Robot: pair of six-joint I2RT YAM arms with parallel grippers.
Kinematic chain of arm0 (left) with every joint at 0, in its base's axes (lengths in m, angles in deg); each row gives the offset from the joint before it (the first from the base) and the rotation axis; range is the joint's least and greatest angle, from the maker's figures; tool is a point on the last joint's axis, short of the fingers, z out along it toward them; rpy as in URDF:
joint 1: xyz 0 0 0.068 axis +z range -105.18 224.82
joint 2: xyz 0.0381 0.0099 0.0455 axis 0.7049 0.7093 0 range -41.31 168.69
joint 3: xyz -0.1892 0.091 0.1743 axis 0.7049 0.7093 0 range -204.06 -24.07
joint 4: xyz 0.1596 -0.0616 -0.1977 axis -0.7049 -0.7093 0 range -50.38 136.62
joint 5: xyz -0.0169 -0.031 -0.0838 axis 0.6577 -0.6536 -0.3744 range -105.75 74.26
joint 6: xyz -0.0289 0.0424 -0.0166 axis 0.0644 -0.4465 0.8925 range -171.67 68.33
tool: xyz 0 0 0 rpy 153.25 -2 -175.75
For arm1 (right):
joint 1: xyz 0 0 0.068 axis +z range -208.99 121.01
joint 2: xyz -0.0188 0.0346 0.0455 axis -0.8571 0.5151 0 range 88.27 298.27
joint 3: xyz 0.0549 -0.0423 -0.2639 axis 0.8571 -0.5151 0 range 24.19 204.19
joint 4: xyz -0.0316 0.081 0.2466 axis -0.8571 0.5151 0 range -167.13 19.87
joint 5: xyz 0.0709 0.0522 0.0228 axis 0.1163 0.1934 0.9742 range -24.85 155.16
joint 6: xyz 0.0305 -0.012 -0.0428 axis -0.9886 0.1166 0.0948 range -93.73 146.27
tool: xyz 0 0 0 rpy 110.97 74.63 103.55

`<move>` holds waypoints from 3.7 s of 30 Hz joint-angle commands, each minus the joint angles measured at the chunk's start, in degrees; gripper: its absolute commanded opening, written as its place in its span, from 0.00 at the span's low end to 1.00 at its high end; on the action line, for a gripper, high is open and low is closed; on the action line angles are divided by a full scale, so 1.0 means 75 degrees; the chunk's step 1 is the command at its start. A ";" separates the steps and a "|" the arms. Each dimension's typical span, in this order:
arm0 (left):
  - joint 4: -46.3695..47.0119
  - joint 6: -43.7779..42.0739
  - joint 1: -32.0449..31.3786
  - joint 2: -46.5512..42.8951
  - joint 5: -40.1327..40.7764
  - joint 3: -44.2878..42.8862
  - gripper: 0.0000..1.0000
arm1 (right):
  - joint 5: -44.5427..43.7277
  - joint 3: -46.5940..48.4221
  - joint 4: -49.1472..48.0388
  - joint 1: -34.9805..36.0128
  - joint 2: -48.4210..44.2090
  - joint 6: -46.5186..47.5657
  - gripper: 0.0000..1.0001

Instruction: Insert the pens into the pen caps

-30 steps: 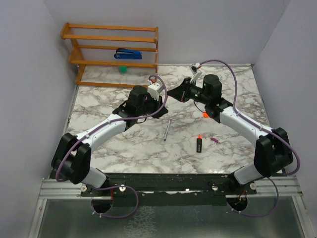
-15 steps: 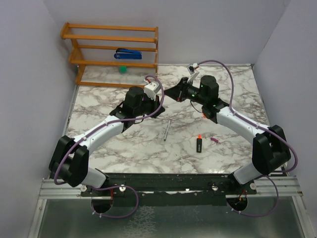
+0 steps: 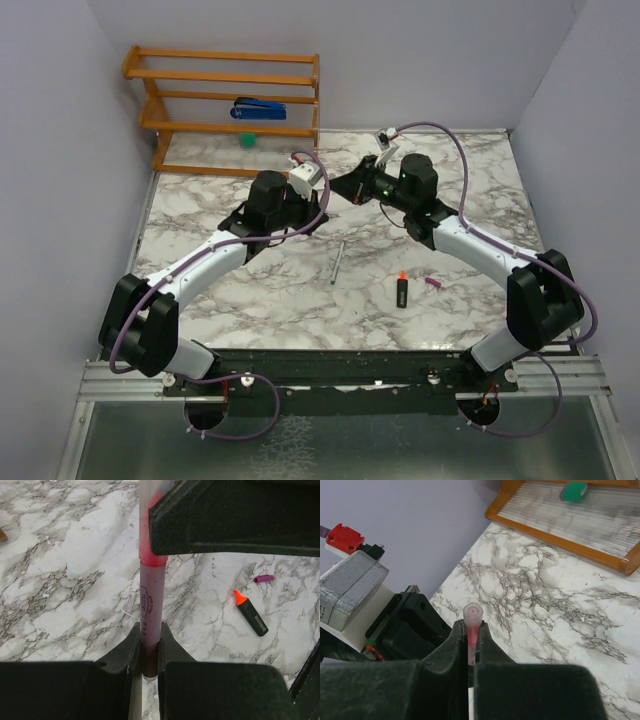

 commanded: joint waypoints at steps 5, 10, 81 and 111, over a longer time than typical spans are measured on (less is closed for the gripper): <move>0.2107 -0.0015 0.0646 -0.0243 0.1311 -0.1093 0.00 | 0.1502 -0.0542 0.1981 0.0725 0.0464 0.0121 0.00; 0.2226 -0.0078 0.0666 -0.0176 0.1305 -0.1362 0.00 | 0.1679 -0.0671 0.1945 0.0761 0.0518 0.0112 0.00; 0.4049 -0.1274 0.0888 -0.1058 0.2094 -0.1325 0.00 | 0.3180 -0.0790 0.1685 0.1516 0.1820 -0.0514 0.00; -0.4132 0.0122 0.0935 0.0945 0.0971 -0.1576 0.00 | 0.0807 0.0044 0.2483 -0.1219 -0.0578 0.0949 0.45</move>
